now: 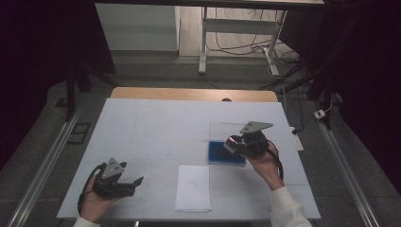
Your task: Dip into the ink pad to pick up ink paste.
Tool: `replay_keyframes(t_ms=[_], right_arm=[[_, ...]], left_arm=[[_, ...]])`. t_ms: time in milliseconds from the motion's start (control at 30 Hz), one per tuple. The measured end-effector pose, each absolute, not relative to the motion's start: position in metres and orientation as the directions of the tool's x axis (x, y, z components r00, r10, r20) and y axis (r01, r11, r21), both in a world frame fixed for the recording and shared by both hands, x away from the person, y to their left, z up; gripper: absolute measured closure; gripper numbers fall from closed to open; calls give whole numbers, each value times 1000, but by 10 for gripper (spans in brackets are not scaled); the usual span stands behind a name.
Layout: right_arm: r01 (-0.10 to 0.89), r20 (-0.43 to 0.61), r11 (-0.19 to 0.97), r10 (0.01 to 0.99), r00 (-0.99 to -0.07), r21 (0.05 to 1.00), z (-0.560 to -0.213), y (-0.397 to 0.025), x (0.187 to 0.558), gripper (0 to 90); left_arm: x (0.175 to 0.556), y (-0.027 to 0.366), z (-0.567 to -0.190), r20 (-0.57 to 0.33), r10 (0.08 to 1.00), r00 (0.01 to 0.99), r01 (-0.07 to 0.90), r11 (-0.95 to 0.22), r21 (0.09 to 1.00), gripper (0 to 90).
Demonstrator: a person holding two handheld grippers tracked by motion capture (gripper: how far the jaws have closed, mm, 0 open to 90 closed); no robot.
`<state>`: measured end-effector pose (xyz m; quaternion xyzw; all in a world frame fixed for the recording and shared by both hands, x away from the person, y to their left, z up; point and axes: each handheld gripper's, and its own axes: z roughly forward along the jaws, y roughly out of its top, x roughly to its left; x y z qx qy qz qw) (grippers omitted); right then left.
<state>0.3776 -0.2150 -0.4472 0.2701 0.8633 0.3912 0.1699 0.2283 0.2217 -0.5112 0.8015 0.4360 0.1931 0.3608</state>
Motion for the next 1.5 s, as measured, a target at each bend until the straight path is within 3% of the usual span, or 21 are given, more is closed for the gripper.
replay_keyframes(t_ms=[467,967,1500], right_arm=[[300,-85,535,580,-810,790,-421,-218,372,699],[369,-76,629,565,-822,684,-454,-198,391,699],[386,-81,647,570,-818,658,-467,-195,395,699]], left_arm=[[230,220,-513,5,831,556,556,-376,741,183],[227,218,-514,8,830,557,557,-381,738,185],[227,216,-515,8,828,561,559,-386,734,185]])
